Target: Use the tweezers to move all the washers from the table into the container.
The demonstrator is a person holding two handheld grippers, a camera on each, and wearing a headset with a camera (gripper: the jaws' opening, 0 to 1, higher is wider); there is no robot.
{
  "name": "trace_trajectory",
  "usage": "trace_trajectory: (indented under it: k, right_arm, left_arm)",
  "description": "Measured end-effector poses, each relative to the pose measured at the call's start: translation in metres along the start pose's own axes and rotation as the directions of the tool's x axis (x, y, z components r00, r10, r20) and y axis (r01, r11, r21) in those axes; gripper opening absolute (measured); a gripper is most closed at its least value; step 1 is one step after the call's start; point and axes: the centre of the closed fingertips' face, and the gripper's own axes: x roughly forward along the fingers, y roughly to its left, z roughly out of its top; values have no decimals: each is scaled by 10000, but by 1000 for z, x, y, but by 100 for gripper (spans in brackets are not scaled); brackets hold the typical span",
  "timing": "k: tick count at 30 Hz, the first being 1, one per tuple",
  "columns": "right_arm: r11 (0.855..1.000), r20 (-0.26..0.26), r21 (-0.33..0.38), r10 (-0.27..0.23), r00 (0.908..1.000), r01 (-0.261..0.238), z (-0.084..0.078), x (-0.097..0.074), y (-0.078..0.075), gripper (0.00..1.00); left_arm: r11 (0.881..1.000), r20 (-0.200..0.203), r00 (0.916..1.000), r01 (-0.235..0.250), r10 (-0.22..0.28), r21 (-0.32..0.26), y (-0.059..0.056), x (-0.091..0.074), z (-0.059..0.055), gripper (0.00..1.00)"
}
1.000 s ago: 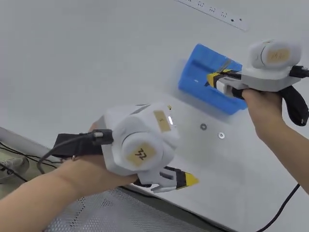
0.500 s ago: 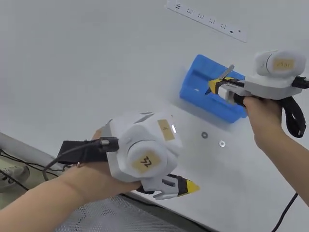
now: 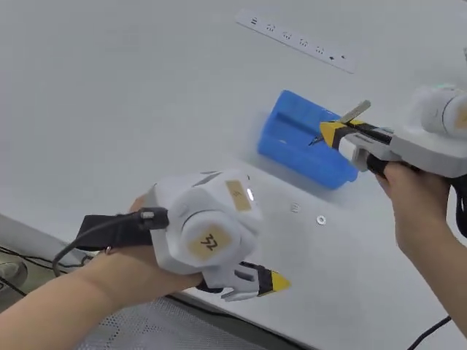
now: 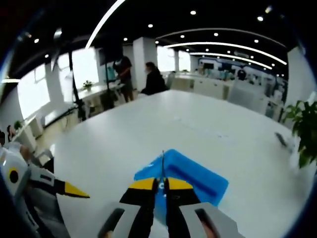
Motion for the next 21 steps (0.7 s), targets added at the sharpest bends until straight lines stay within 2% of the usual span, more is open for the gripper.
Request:
trace_trajectory:
  k: [6,9,18,21]
  right_arm:
    - [9999,-288,-40,-157,9995,156,-24,-13,19,4]
    - [9992,-594,395,-46,9982,70,-38,-13,24,4]
    - [9967,-1288,801,-2,9917,106,-73,-6,29,4]
    - [9940,-1393,1083,17,9902,135,-79,-5,29,4]
  left_arm:
    - [10000,65,10000,35,-35,-15,-1,-1,2,90]
    - [10000,182,9998,42,-41,-73,0,-2,4,89]
    - [10000,223,9998,6,-5,-54,0,-3,6,89]
    - [10000,264,9997,11,-9,-70,0,-3,6,89]
